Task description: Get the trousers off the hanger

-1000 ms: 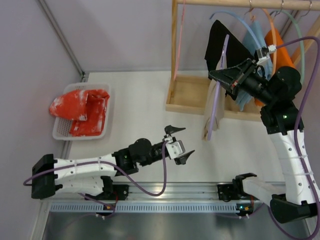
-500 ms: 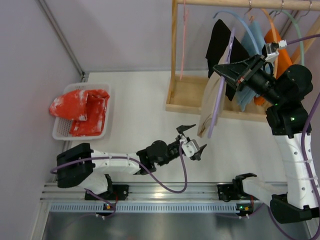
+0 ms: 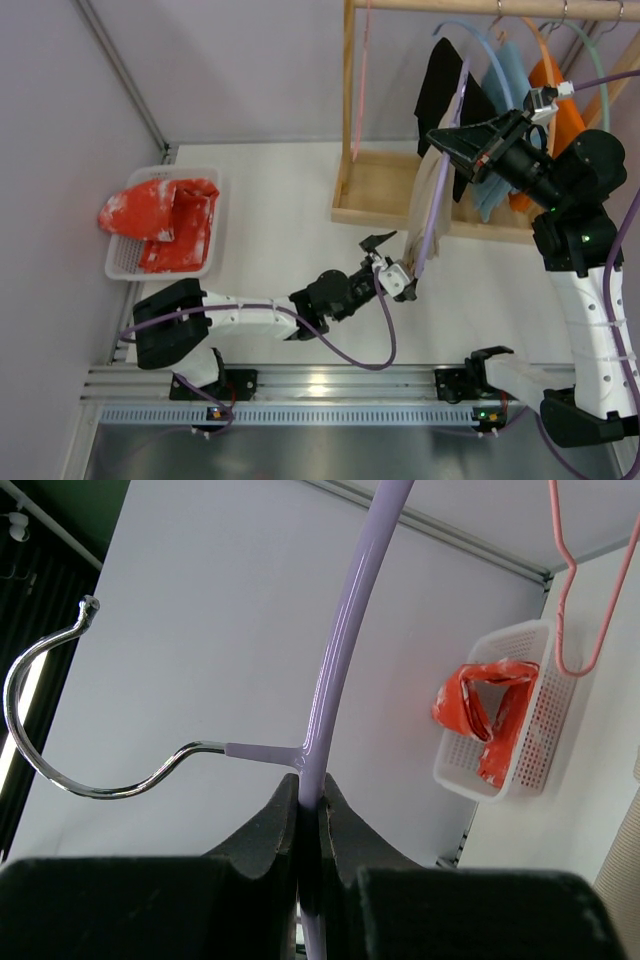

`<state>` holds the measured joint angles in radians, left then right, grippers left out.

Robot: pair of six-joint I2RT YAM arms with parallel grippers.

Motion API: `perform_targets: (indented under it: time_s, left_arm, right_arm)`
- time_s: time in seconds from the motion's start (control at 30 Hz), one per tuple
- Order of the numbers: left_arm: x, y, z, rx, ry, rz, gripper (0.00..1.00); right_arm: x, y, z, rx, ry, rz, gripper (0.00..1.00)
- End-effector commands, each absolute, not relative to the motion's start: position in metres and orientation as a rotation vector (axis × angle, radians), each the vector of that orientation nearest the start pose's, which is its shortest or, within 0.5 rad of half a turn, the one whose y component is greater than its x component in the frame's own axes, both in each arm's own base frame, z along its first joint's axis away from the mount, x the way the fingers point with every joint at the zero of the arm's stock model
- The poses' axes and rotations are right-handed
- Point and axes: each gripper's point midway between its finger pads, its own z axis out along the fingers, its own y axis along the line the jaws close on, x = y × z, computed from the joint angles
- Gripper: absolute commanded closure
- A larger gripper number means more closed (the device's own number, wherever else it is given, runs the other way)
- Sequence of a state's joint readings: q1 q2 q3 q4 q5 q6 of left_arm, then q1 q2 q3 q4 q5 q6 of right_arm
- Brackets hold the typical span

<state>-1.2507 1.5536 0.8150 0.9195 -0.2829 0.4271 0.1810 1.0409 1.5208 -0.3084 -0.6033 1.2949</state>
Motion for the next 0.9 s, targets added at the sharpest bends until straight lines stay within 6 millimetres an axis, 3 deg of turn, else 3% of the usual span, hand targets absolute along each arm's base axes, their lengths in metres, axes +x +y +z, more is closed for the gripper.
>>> perform_targets:
  time_s: [0.0,0.27,0.5,0.7,0.87]
  left_arm:
    - [0.221,-0.426,0.278,0.819,1.063,-0.468,0.02]
    - [0.245,-0.408,0.288,0.829,1.009,-0.409,0.17]
    - [0.260,-0.403,0.288,0.835,1.002,-0.373,0.22]
    - [0.269,-0.403,0.303,0.810,0.974,-0.374,0.29]
    - [0.269,-0.407,0.325,0.766,0.948,-0.406,0.50]
  right_arm:
    - [0.203,0.173,0.588,0.160,1.418,1.608,1.00]
    - [0.206,0.174,0.585,0.163,1.428,1.612,1.00]
    - [0.208,0.174,0.586,0.158,1.431,1.609,1.00]
    - [0.212,0.176,0.576,0.174,1.455,1.614,1.00]
    - [0.214,0.177,0.568,0.182,1.467,1.619,1.00]
